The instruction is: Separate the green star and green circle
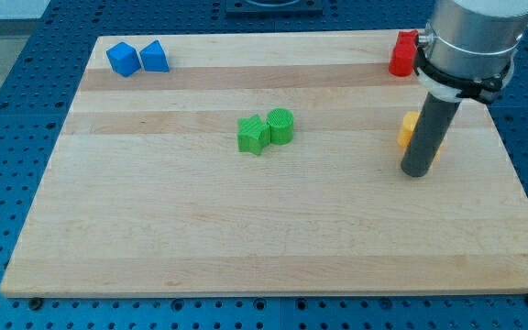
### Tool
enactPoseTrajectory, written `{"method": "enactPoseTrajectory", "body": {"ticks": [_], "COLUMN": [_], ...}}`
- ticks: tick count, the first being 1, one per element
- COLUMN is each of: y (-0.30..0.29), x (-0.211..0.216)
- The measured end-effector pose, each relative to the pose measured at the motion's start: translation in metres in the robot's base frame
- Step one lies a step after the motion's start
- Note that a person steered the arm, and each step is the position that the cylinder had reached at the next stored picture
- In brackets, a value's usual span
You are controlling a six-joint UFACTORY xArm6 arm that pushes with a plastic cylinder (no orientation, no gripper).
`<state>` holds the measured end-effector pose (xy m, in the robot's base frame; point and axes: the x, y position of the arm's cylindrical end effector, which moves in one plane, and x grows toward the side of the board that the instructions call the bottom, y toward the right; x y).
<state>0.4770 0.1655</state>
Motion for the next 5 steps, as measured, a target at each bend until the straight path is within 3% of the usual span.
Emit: {"method": "enactPoseTrajectory", "body": {"ticks": [4, 5], "y": [-0.231, -0.263], "x": [0.002, -0.027]}}
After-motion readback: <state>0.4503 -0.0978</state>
